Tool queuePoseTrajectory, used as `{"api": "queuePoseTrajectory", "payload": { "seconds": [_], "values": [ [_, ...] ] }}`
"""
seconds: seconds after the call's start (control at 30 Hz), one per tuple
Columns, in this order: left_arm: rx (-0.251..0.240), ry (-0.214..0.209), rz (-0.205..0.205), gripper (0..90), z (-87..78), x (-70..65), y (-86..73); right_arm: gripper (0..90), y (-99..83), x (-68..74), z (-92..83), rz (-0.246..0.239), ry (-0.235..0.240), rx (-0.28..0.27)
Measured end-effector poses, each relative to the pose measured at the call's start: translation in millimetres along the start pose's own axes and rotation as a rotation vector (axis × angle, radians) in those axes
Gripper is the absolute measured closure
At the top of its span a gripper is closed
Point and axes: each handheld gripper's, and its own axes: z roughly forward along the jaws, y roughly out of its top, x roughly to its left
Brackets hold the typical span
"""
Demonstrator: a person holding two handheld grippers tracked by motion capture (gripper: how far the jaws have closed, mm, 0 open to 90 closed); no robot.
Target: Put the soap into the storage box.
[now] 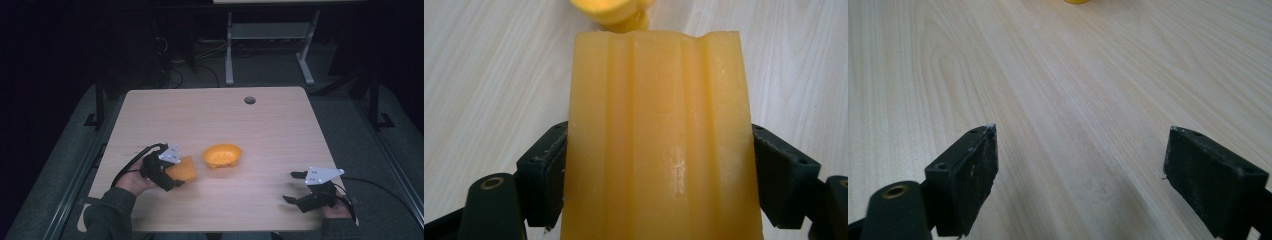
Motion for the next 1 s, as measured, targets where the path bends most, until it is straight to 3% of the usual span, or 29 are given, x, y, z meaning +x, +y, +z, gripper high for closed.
{"api": "queuePoseTrajectory", "payload": {
  "seconds": [1.0],
  "values": [
    [-0.006,-0.001,0.065,21.1,0.0,24.6,44.4,13.5,-0.4,-0.7,-1.7,0.002,-0.006,-0.01]
  ]
}}
